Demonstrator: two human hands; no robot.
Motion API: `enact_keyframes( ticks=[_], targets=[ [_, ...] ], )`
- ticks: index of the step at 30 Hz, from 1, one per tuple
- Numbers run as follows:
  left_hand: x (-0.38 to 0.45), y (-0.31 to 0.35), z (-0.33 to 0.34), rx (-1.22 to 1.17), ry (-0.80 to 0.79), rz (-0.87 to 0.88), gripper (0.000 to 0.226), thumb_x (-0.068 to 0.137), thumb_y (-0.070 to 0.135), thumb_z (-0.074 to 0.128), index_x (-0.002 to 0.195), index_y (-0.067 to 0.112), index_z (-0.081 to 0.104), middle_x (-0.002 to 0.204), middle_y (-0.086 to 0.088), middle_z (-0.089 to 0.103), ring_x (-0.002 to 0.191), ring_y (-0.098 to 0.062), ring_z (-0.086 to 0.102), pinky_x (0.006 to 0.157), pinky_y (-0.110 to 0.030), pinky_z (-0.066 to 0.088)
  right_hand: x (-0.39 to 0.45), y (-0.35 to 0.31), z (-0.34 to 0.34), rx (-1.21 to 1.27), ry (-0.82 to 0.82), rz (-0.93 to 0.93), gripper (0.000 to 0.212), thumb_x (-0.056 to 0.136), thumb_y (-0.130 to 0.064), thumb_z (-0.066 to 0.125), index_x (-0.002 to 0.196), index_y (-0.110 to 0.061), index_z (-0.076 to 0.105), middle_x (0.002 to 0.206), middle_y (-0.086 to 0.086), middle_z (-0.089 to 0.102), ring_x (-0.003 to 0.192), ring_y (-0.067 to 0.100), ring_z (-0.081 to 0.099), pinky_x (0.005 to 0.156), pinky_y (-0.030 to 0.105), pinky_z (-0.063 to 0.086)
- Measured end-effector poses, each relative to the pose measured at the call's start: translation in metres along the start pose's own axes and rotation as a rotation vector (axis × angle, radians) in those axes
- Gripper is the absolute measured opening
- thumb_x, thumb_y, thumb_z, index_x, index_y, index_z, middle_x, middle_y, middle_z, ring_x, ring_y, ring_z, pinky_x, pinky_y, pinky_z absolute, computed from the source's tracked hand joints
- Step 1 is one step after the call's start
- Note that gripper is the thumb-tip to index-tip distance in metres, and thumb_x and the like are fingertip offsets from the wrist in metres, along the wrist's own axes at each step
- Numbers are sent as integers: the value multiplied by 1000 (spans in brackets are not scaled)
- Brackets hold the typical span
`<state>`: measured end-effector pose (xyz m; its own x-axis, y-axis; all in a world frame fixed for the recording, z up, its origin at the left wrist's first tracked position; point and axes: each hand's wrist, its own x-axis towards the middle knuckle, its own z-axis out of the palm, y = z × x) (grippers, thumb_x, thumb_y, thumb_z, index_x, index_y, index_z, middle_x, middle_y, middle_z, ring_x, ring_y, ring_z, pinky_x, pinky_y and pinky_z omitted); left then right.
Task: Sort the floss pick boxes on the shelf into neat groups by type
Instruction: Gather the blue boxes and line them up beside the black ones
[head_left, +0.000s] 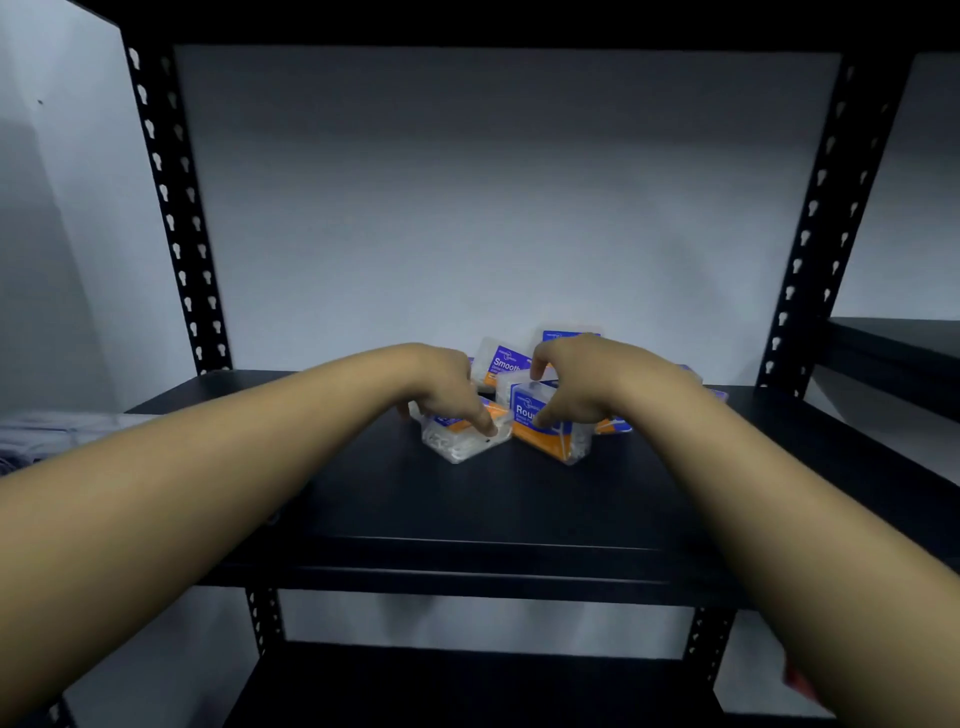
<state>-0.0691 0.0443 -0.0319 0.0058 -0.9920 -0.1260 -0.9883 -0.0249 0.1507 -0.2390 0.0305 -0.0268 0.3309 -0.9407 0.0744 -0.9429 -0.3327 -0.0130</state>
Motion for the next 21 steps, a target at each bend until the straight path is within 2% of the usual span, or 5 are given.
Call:
enact_keyframes(
  ticks=[6, 10, 14, 18, 21],
  targets=[
    [0, 3, 9, 2, 46, -17, 66, 80, 47, 79, 133, 15, 60, 125, -5, 65, 107, -28, 67, 86, -39, 59, 2, 17, 5, 34, -1, -65, 67, 81, -37, 80, 140, -31, 49, 121, 0, 60, 94, 21, 55, 71, 32, 45],
    [-8, 0, 8, 55, 113, 35, 77, 72, 39, 86, 139, 19, 55, 132, -2, 62, 112, -24, 63, 94, -34, 55, 3, 26, 0, 49, -61, -86, 68, 77, -34, 83, 136, -37, 51, 113, -6, 54, 97, 22, 64, 76, 35, 59],
    [-16, -4, 11, 58, 127, 94, 77, 68, 32, 91, 135, 18, 56, 126, -1, 62, 107, -22, 62, 86, -32, 54, 4, 32, -1, 88, -150, -135, 58, 79, -27, 84, 125, -44, 53, 115, -5, 57, 99, 24, 67, 81, 40, 63],
    [-17, -10, 11, 2, 117, 148, 79, 64, 28, 94, 130, 26, 51, 118, 7, 54, 98, -16, 57, 76, -27, 46, 2, 35, -2, 121, -208, -178, 54, 82, -22, 81, 119, -49, 52, 115, -4, 59, 92, 21, 68, 76, 37, 64],
    [-16, -14, 11, -63, 113, 205, 70, 58, 34, 98, 113, 30, 54, 108, 12, 59, 87, -8, 60, 71, -25, 50, 2, 35, -1, 127, -219, -200, 53, 81, -23, 82, 117, -49, 52, 115, -3, 61, 94, 24, 69, 76, 38, 65]
  ],
)
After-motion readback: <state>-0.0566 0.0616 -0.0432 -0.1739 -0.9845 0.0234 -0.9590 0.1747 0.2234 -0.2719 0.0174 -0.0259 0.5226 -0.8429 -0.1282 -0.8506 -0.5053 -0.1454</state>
